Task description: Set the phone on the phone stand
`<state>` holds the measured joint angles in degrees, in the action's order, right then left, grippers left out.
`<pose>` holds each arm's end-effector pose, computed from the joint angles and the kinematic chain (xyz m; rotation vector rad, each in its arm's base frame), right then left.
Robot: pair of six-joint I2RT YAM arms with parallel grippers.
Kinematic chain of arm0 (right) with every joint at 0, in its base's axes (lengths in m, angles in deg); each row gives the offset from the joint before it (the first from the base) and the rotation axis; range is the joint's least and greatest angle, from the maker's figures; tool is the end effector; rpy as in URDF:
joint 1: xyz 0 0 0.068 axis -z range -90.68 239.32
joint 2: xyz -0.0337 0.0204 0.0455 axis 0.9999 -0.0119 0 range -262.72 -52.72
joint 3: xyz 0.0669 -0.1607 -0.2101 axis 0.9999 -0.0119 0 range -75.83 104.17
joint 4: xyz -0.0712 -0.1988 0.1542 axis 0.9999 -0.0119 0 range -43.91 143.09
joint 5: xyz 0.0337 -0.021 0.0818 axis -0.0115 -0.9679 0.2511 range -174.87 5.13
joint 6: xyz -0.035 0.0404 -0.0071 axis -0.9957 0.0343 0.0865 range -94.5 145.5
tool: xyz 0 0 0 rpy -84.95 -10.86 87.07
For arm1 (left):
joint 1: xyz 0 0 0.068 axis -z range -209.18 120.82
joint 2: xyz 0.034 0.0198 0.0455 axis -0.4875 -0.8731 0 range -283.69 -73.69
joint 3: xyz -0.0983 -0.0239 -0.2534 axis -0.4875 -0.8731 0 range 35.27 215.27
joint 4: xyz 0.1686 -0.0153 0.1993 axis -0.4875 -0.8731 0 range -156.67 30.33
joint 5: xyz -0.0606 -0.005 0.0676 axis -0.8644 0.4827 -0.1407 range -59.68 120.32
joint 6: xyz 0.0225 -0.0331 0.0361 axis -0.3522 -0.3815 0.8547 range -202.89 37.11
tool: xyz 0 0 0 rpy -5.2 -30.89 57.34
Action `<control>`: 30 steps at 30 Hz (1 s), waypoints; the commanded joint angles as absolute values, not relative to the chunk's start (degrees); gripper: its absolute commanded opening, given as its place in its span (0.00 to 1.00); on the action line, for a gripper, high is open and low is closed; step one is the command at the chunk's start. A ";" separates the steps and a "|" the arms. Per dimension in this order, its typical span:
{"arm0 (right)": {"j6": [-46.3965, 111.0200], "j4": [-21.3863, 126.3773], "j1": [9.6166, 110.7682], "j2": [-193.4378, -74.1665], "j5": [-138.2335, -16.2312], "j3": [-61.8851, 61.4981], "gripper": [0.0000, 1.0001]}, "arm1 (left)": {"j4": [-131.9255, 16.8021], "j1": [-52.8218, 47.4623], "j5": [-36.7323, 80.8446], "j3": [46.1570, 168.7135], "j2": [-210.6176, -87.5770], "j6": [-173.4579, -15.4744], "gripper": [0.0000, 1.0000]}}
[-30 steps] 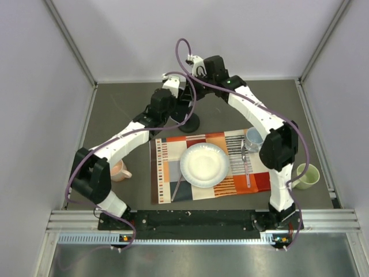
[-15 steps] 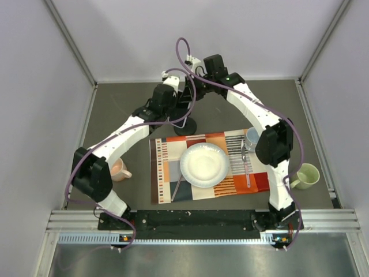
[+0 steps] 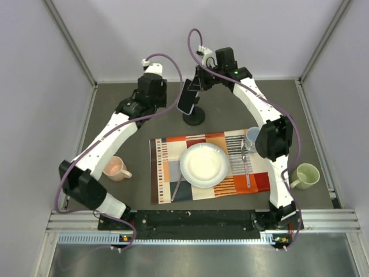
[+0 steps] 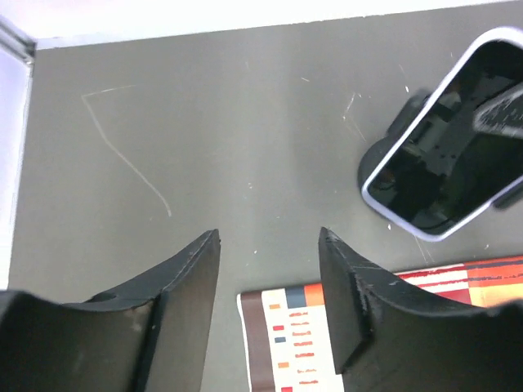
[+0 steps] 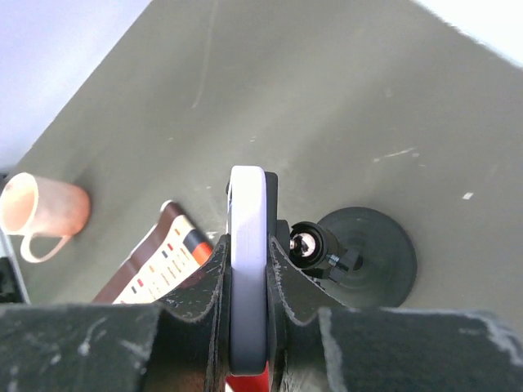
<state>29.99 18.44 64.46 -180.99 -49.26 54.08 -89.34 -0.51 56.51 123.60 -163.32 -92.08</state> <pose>0.4568 0.2345 0.3317 -0.7476 2.0456 0.9617 0.3194 -0.1567 0.3774 0.0800 2.0500 0.0741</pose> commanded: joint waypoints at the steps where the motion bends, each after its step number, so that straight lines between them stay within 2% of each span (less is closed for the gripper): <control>1: 21.46 14.86 68.40 -185.09 -62.81 53.02 0.00 | -87.54 -1.40 56.35 119.48 -152.56 -93.79 0.58; 3: 21.19 14.68 68.49 -184.65 -61.77 52.93 0.00 | -87.00 -1.76 54.24 117.36 -150.78 -93.61 0.61; 9: 21.98 14.77 68.66 -183.51 -58.61 53.81 0.01 | -82.70 -5.18 35.00 115.25 -149.45 -94.05 0.72; 12: 20.93 14.86 69.19 -183.33 -54.83 54.34 0.00 | -77.35 -8.43 19.28 112.44 -149.89 -97.46 0.73; 14: 19.97 14.86 69.63 -183.59 -53.15 54.78 0.00 | -74.71 -11.06 11.29 110.42 -150.51 -101.40 0.79; 18: 24.17 15.12 72.09 -184.56 -47.53 55.74 0.00 | -70.48 -14.15 5.28 108.48 -151.30 -105.82 0.81; 23: 34.53 14.68 72.53 -184.56 -48.66 54.17 0.00 | -70.65 -14.94 3.86 109.09 -152.44 -107.23 0.81; 30: 40.17 14.24 72.88 -184.99 -52.36 52.32 0.00 | -70.48 -14.94 1.75 109.01 -152.36 -108.55 0.79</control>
<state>36.94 20.08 70.82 -182.26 -45.21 54.32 -74.06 -14.85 4.54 108.48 -153.00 -106.87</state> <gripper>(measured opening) 0.133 0.796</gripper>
